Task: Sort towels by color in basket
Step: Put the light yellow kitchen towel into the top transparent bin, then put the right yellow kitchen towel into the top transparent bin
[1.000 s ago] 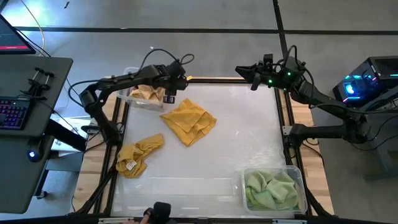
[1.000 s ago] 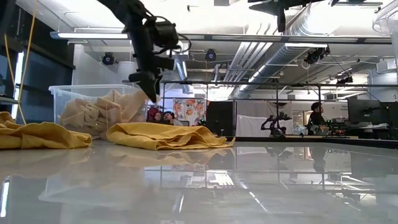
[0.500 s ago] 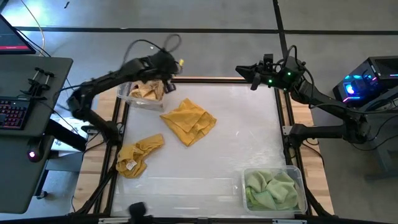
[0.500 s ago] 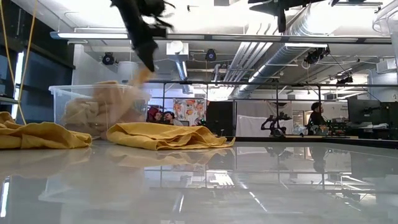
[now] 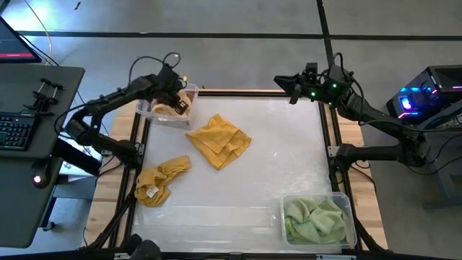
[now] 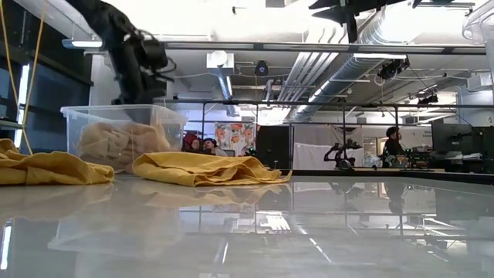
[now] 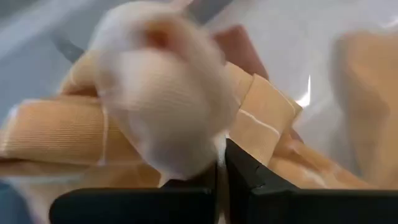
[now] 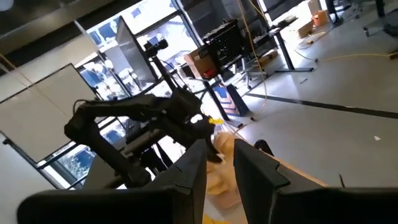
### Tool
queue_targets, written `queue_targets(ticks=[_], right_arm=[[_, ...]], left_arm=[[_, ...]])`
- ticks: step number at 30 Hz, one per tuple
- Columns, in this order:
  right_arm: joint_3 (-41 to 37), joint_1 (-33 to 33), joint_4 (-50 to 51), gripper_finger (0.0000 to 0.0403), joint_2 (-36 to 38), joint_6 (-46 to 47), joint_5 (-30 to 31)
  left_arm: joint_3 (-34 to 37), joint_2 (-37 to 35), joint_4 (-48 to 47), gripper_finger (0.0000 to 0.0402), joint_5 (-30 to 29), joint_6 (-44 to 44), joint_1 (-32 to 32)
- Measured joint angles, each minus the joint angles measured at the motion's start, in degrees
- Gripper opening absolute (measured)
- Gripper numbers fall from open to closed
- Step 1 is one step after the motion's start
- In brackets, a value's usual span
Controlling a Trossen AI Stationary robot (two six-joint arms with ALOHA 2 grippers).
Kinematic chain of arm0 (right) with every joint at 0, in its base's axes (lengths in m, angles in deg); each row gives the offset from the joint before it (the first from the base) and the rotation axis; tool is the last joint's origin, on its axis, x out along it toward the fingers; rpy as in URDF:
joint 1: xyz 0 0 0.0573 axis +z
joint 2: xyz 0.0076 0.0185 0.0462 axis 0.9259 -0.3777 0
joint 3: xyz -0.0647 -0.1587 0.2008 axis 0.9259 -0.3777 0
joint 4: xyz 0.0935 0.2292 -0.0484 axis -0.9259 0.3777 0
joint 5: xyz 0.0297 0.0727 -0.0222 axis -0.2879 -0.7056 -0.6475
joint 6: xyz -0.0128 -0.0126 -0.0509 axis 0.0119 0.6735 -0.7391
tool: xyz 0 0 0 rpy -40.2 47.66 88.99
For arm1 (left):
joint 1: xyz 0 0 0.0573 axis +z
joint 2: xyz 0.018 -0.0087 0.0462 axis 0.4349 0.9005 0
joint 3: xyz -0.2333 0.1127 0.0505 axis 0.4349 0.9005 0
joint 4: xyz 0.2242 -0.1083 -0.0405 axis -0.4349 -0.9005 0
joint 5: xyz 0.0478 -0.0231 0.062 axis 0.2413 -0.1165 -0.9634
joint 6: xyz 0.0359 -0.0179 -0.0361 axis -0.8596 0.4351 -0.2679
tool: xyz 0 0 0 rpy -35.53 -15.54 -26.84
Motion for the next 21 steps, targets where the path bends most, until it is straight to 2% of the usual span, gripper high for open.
queue_targets(ticks=[3,6,10,13,17,21], right_arm=[[0.00,0.00,3.85,0.0075,0.00,0.03,0.64],[0.00,0.00,7.86,0.0075,-0.04,0.01,0.78],[0.01,0.04,13.30,0.0075,-0.04,0.03,0.95],[0.02,0.04,16.42,0.0075,-0.04,0.22,2.60],[0.01,0.04,17.70,0.0075,-0.04,0.49,3.82],[0.01,0.25,17.76,0.0075,-0.04,0.57,3.81]], left_arm=[[1.86,1.32,2.44,0.0026,1.24,2.16,0.63],[0.99,1.58,0.77,0.0071,1.75,3.55,1.36],[-4.91,1.63,-9.34,0.0136,1.52,5.55,2.59],[-11.90,1.63,-20.55,0.0169,1.32,5.02,2.67],[-19.95,1.33,-31.66,0.0186,2.36,3.98,1.68],[-21.43,-1.09,-31.20,0.0180,11.11,-1.47,-1.96]])
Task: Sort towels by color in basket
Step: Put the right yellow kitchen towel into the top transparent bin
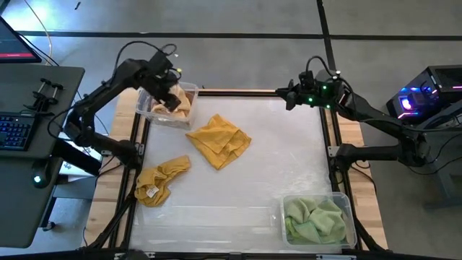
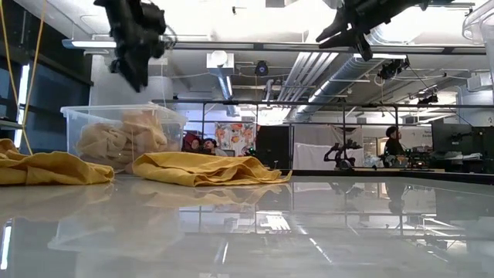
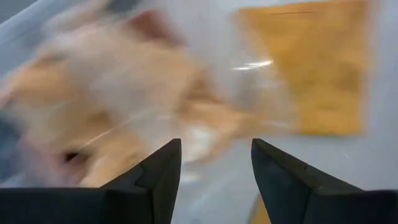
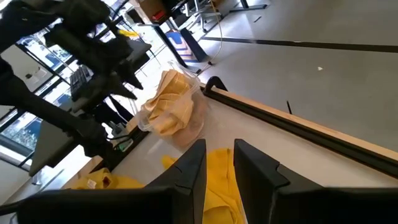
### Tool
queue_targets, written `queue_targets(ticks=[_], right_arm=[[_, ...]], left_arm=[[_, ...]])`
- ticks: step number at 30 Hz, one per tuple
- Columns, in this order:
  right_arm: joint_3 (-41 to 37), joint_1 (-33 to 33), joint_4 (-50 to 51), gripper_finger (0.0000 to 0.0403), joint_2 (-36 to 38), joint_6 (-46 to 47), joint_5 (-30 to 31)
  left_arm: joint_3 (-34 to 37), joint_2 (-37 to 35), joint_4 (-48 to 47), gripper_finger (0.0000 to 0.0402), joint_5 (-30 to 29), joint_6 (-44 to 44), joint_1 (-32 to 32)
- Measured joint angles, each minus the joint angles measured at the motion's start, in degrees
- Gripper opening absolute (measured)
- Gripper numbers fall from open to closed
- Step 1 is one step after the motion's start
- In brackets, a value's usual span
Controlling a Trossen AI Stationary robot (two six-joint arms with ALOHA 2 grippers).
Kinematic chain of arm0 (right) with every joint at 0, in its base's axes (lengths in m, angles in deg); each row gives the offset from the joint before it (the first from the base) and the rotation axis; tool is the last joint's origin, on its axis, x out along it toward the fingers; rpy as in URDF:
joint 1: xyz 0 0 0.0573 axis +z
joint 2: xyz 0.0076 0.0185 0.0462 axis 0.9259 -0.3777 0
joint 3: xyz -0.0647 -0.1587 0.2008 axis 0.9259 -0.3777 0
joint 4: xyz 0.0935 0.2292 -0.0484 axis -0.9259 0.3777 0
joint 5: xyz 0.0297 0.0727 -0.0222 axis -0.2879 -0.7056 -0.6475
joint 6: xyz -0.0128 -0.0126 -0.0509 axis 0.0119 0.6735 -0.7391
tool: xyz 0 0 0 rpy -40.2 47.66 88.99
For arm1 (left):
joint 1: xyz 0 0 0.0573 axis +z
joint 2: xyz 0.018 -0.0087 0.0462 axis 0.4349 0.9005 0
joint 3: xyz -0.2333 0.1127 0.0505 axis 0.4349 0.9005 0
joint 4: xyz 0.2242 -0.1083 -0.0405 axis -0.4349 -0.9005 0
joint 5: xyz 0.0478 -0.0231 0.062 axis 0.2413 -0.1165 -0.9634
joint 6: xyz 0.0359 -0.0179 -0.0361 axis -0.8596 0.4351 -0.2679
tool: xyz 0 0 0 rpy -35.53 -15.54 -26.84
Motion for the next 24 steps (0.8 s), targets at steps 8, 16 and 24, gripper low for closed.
queue_targets(ticks=[8,16,24], right_arm=[[0.00,1.77,0.04,0.0075,-0.05,-0.39,-0.02],[0.01,2.07,1.11,0.0075,-0.07,-0.54,-1.77],[-0.01,2.07,5.27,0.0075,0.87,-2.42,-9.09]], left_arm=[[0.19,0.88,7.45,0.0151,1.80,-8.18,-19.31],[2.86,8.90,32.70,0.0181,-4.77,-0.97,-32.30],[3.01,26.40,33.11,0.0243,-6.12,8.07,-32.70]])
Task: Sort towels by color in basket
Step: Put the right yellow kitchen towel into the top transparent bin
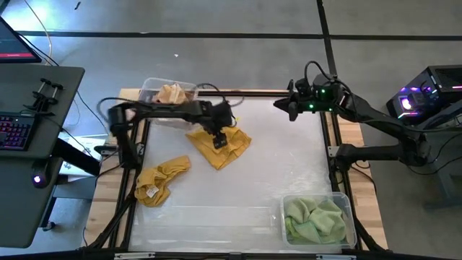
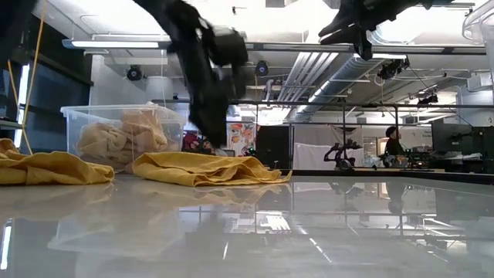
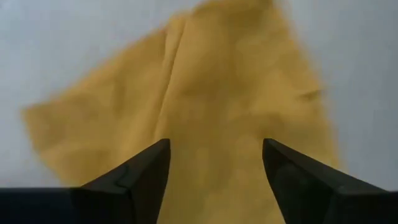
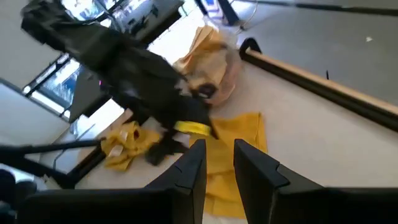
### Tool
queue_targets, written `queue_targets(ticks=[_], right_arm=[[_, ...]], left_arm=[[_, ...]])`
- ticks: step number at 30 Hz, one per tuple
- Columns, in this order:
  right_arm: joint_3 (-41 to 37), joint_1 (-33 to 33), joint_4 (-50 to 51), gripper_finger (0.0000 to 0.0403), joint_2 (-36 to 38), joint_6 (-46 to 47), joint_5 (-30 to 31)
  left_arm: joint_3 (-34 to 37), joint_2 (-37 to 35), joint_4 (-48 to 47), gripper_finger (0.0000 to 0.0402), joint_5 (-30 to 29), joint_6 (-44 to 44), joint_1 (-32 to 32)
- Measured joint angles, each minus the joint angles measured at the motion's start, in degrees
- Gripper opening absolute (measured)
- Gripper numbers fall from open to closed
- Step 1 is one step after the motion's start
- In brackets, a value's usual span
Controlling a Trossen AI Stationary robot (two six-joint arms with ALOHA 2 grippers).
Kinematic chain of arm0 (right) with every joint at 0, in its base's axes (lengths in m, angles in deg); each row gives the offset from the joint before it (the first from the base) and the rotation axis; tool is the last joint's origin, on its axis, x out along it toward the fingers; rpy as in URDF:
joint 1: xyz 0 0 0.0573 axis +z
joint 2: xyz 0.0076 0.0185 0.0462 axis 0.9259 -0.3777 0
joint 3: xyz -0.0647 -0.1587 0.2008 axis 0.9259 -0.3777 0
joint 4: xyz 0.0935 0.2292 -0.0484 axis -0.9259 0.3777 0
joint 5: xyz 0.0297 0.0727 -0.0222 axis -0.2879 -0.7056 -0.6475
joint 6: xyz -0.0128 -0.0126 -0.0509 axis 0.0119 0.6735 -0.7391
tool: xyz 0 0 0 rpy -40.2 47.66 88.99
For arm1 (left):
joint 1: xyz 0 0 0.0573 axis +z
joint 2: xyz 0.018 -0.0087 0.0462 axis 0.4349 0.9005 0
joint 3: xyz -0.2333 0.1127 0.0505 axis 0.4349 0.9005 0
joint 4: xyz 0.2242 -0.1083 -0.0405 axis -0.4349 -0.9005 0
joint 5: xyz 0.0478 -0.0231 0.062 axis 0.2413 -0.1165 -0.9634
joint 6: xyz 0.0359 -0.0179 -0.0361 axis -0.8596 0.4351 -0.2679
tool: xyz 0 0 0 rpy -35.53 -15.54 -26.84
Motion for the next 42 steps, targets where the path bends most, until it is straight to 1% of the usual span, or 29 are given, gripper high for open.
queue_targets(ticks=[4,7,9,10,13,14,15,18,20,22,25,28,31,33,35,40,42], right_arm=[[0.00,0.00,2.35,0.0075,1.33,-1.16,-1.82],[0.00,0.00,4.60,0.0075,2.90,-2.75,-1.85],[0.00,0.00,5.90,0.0075,4.25,-3.78,-1.81],[0.00,0.00,6.46,0.0075,5.01,-4.11,-1.62],[0.00,0.00,7.03,0.0075,7.19,-4.64,-0.47],[0.00,0.00,7.01,0.0075,7.91,-4.80,0.17],[0.00,0.00,6.98,0.0075,8.64,-5.07,1.20],[0.00,0.00,6.96,0.0075,10.43,-5.66,4.94],[0.00,0.00,6.90,0.0075,11.10,-5.66,7.83],[0.00,-0.04,6.66,0.0075,11.33,-6.73,9.30],[0.00,-0.11,6.16,0.0075,11.18,-9.01,10.03],[0.00,-0.13,5.20,0.0075,10.39,-9.71,11.79],[0.00,-0.17,4.30,0.0075,9.59,-10.54,13.86],[0.00,-0.17,3.48,0.0075,9.07,-10.80,14.52],[0.00,-0.17,2.34,0.0075,8.37,-10.78,14.73],[0.00,-0.15,0.60,0.0075,7.35,-9.54,14.69],[0.00,-0.15,0.69,0.0075,7.26,-8.29,14.71]], left_arm=[[-0.01,8.36,0.32,0.0245,-0.99,3.12,-0.16],[-0.91,12.03,0.61,0.0218,-1.58,4.88,-0.64],[-1.14,13.23,1.45,0.0178,-2.45,4.99,-1.26],[-1.13,13.33,1.86,0.0151,-2.76,4.98,-1.55],[-1.16,13.10,2.49,0.0051,-3.15,5.03,-2.32],[-1.41,12.37,2.00,0.0027,-3.27,5.48,-2.34],[-1.79,11.67,1.79,0.0017,-3.59,5.99,-2.34],[-3.83,8.25,-2.84,0.0014,-5.79,6.91,-2.32],[-7.06,3.73,-4.62,0.0006,-7.61,6.92,-2.43],[-10.08,-1.57,-6.96,0.0005,-11.18,6.22,-2.77],[-13.31,-8.40,-10.17,0.0004,-20.36,2.78,-3.15],[-14.93,-15.64,-9.72,0.0002,-31.37,-3.12,-2.46],[-15.26,-21.68,-10.27,0.0001,-42.48,-12.85,-0.16],[-15.15,-23.87,-11.43,0.0001,-46.81,-16.89,2.79],[-15.02,-25.07,-14.07,0.0001,-46.05,-17.87,7.11],[-15.04,-25.88,-24.74,0.0001,-37.79,-17.04,19.52],[-14.39,-25.50,-25.65,0.0001,-33.96,-16.82,22.60]])
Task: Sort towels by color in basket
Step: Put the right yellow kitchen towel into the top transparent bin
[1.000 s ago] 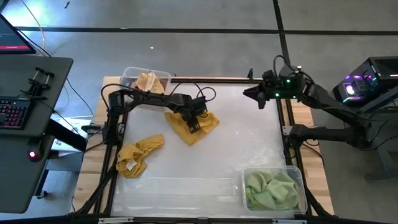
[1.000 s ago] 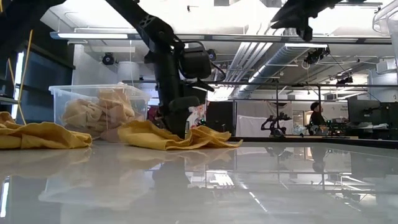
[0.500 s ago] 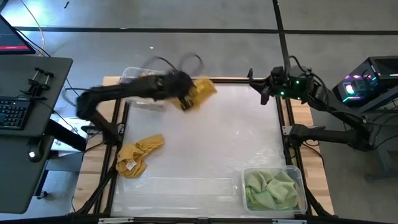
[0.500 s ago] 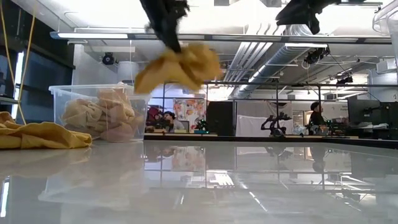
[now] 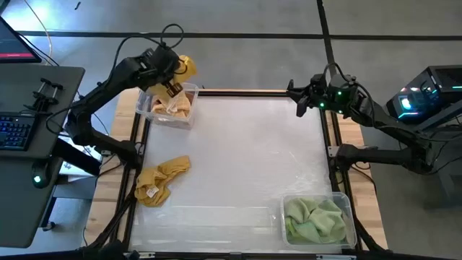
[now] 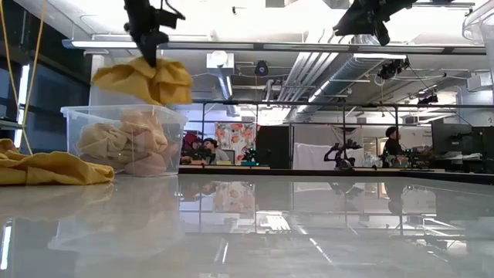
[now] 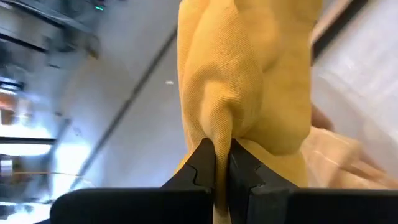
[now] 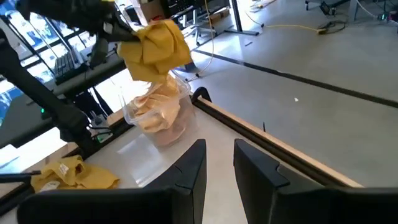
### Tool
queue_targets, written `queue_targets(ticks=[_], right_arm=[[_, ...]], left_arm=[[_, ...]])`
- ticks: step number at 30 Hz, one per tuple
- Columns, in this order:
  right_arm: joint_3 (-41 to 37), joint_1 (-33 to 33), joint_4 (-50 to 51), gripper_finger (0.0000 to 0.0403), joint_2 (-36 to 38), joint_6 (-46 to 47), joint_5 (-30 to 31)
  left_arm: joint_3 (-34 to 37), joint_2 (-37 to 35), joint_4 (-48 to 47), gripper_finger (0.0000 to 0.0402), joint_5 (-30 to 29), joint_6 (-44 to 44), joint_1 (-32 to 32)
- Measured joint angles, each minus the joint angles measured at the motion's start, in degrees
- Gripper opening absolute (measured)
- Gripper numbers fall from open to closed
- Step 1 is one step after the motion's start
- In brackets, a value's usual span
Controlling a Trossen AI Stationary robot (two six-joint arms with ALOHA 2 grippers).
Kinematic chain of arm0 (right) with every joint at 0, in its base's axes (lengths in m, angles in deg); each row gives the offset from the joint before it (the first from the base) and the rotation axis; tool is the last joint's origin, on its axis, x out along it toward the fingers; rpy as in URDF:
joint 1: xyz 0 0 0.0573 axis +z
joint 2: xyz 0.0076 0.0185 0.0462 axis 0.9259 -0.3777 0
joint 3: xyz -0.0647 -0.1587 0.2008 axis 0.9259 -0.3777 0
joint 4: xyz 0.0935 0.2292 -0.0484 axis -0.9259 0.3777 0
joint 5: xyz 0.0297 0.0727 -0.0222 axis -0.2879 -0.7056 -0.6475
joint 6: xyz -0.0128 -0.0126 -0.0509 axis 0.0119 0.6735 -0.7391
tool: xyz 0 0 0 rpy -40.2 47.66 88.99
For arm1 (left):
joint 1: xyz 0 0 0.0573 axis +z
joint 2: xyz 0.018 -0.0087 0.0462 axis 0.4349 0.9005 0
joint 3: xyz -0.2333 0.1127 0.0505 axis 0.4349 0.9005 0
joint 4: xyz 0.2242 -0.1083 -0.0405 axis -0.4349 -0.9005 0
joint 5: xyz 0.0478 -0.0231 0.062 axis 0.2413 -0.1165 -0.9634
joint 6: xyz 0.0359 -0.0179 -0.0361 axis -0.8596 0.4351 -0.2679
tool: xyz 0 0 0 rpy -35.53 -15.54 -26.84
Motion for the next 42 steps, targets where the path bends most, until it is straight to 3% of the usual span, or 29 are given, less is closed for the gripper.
queue_targets(ticks=[5,12,18,22,26,30,34,38,42], right_arm=[[0.00,0.00,-0.01,0.0075,0.22,0.82,-0.19],[0.00,0.00,0.38,0.0075,0.22,2.81,-0.94],[0.00,0.00,0.33,0.0075,0.22,2.85,-0.92],[0.00,0.00,0.20,0.0075,0.22,2.76,-0.92],[0.00,0.00,0.17,0.0075,0.22,2.82,-0.92],[0.00,0.00,0.18,0.0075,0.22,2.74,-0.54],[0.00,-0.02,0.19,0.0075,0.20,2.72,1.92],[0.00,-0.02,0.15,0.0075,0.20,3.28,4.04],[0.00,-0.01,0.17,0.0075,0.20,5.63,4.04]], left_arm=[[9.42,-1.39,0.22,0.0001,6.15,-0.59,4.69],[24.95,-2.51,6.12,0.0001,13.98,-0.96,3.91],[33.22,-2.49,10.19,0.0014,15.75,-1.36,4.54],[31.95,-2.49,8.34,0.0060,19.26,0.84,5.78],[24.20,-2.49,0.11,0.0116,22.57,5.68,6.08],[15.47,-2.64,-6.42,0.0148,23.36,11.45,5.99],[14.55,-2.95,4.04,0.0146,25.66,15.41,6.81],[20.52,-1.05,18.12,0.0115,25.83,16.43,8.02],[26.84,2.96,23.71,0.0078,25.96,19.46,9.10]])
